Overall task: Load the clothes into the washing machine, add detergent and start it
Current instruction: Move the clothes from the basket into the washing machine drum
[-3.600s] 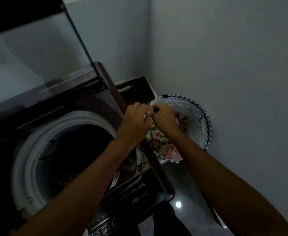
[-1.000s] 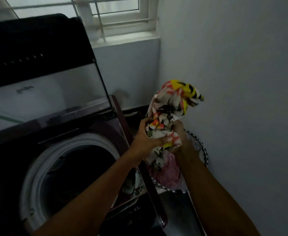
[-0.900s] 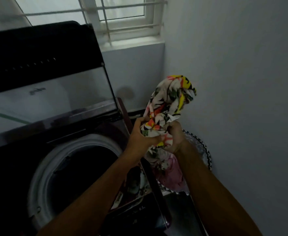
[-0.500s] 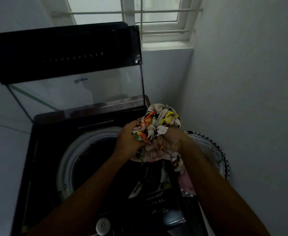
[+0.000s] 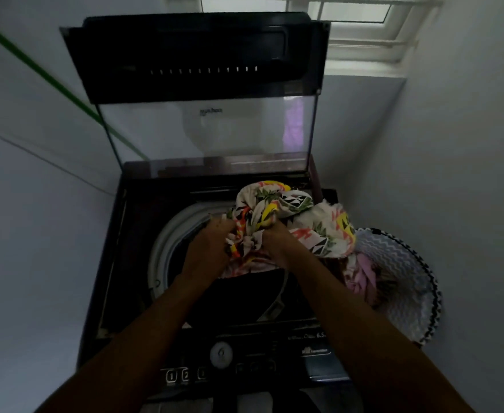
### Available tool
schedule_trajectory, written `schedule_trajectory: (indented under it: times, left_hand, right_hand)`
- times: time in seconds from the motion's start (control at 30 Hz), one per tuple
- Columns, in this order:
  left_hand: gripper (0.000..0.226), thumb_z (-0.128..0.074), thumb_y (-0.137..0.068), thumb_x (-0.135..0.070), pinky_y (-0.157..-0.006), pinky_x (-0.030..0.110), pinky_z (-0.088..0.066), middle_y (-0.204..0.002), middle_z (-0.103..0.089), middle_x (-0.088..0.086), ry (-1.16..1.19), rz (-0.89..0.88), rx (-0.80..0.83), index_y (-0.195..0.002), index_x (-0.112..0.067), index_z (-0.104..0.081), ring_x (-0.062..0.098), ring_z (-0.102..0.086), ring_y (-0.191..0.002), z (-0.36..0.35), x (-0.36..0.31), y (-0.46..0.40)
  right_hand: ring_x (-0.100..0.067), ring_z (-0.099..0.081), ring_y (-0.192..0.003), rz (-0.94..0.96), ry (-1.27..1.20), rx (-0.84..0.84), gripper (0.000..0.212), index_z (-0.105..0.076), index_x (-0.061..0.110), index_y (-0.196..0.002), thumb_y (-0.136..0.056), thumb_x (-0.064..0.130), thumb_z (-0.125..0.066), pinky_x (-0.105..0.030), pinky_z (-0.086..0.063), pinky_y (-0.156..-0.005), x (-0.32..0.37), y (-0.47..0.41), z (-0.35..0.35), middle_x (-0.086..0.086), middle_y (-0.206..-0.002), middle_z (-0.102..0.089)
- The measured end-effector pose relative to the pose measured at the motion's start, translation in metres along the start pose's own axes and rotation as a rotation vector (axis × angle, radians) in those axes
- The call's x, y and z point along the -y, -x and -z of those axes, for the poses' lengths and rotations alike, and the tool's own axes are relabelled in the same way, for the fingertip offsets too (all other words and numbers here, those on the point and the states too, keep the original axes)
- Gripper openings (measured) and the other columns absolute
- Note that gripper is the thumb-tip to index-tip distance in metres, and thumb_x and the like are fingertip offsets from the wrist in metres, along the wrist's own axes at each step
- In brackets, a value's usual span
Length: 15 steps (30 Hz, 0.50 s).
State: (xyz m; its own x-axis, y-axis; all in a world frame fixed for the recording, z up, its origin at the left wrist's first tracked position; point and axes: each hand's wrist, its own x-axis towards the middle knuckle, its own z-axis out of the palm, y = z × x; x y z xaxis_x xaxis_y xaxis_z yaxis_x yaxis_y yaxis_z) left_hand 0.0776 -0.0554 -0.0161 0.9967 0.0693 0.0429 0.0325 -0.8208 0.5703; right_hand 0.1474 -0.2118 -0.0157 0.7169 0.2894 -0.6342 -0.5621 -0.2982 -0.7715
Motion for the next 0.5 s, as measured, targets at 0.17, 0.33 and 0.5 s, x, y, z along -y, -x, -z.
schedule_trajectory:
  times: [0.17,0.33,0.5]
  left_hand:
    - [0.053,-0.060,-0.075,-0.063,-0.080,0.036,-0.053,-0.112,-0.060,0.004,0.078,0.364,0.229,-0.115,-0.029,-0.056,0.025,-0.062,-0.099,-0.042,0.041,0.021]
    - [0.089,-0.061,-0.050,-0.070,-0.081,0.038,-0.054,-0.116,-0.057,0.010,0.082,0.481,0.413,-0.120,-0.015,-0.053,0.032,-0.061,-0.102,-0.057,0.043,0.006]
    - [0.066,-0.051,-0.072,-0.070,-0.091,0.049,-0.052,-0.122,-0.055,0.000,0.097,0.384,0.308,-0.125,-0.032,-0.048,0.026,-0.058,-0.106,-0.057,-0.005,-0.020]
  right_hand:
    - [-0.032,-0.063,-0.092,-0.062,0.364,0.110,0.039,-0.067,0.015,-0.091,-0.061,0.039,-0.059,-0.045,-0.056,-0.084,-0.018,-0.001,-0.027,-0.012,-0.099,-0.066]
    - [-0.026,-0.061,-0.092,-0.042,0.268,0.050,0.018,-0.067,0.015,-0.096,-0.081,0.021,-0.059,-0.037,-0.056,-0.076,-0.017,0.005,-0.019,-0.006,-0.098,-0.063]
    - [-0.031,-0.066,-0.083,0.036,0.172,-0.107,0.017,-0.071,0.006,-0.089,-0.089,0.017,-0.058,-0.039,-0.054,-0.070,-0.011,0.009,0.016,-0.013,-0.084,-0.065]
